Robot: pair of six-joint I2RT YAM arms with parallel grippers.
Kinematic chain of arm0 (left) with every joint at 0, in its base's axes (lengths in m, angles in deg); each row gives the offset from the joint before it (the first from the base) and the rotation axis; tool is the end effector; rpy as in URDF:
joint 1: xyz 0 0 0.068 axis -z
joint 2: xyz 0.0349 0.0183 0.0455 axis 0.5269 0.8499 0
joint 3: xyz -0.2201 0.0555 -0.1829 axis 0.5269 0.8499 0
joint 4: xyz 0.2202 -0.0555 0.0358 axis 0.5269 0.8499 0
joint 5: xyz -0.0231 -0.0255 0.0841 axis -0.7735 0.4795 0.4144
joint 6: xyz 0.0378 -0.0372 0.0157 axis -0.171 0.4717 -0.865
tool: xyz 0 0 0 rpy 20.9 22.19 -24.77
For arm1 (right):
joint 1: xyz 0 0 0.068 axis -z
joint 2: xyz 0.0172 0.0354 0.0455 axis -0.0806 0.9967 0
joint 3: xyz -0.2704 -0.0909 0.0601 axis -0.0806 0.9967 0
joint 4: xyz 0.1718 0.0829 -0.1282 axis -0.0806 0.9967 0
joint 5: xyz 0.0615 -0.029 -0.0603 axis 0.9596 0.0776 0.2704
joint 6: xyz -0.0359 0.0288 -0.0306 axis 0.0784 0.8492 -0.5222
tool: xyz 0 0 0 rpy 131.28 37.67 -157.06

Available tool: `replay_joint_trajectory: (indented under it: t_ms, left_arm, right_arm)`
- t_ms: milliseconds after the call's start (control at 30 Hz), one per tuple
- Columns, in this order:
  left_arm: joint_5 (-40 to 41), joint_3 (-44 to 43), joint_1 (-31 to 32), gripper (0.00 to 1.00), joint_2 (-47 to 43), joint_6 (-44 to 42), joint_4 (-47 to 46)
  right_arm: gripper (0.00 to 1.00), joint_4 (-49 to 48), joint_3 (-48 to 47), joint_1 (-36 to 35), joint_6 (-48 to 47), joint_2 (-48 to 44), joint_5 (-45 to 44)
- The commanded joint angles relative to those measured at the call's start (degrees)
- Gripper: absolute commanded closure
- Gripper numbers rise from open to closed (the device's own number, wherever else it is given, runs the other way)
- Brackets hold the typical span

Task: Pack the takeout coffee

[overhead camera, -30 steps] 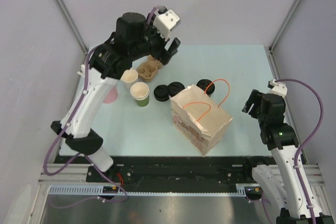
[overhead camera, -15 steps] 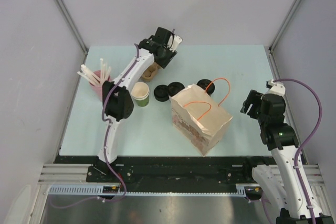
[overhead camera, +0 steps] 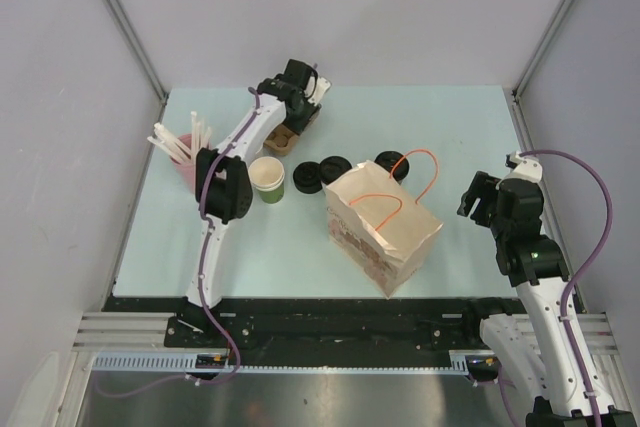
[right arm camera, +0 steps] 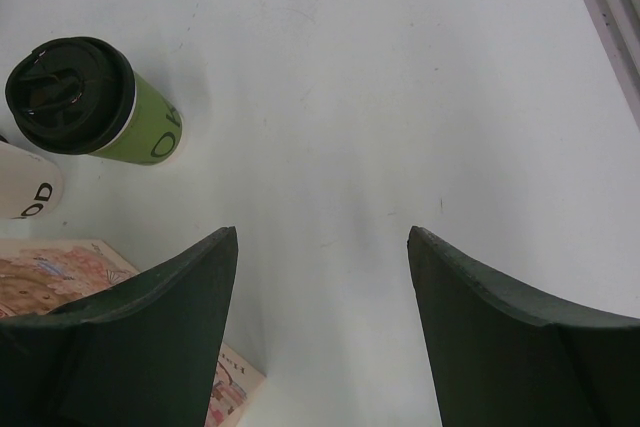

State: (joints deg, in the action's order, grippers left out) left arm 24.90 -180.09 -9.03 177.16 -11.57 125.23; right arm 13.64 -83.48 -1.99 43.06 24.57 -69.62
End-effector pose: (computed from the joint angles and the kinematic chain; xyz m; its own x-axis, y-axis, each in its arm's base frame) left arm 0.4648 -0.1901 0.2606 -0.6293 0.6043 -0.4886 0.5517 0.7902 0.2669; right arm 0.0920 0.0025 0.3157 -0.4438 0.2157 -0.8698 0.2033 0.9695 0.1367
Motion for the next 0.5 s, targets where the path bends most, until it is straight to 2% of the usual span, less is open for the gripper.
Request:
replay_joint_trajectory:
  t_ms: [0, 167, 467]
  left_arm:
    - [-3.3, 0.0, -1.1, 0.54, 1.1, 0.9, -0.7]
    - [-7.8, 2.4, -1.2, 0.53, 0.6, 0.4, -0.7]
    - [-7.0, 1.0, -1.5, 0.55, 2.3, 0.0, -0.7]
  right_arm:
    - [0.26, -0.2, -1.5, 0.1, -0.7, -0.3, 0.3]
    - [0.26, -0.2, -1.5, 0.2, -0.7, -0.1, 0.3]
    - [0.26, -0.3, -1.5, 0.2, -0.8, 0.0, 0.3]
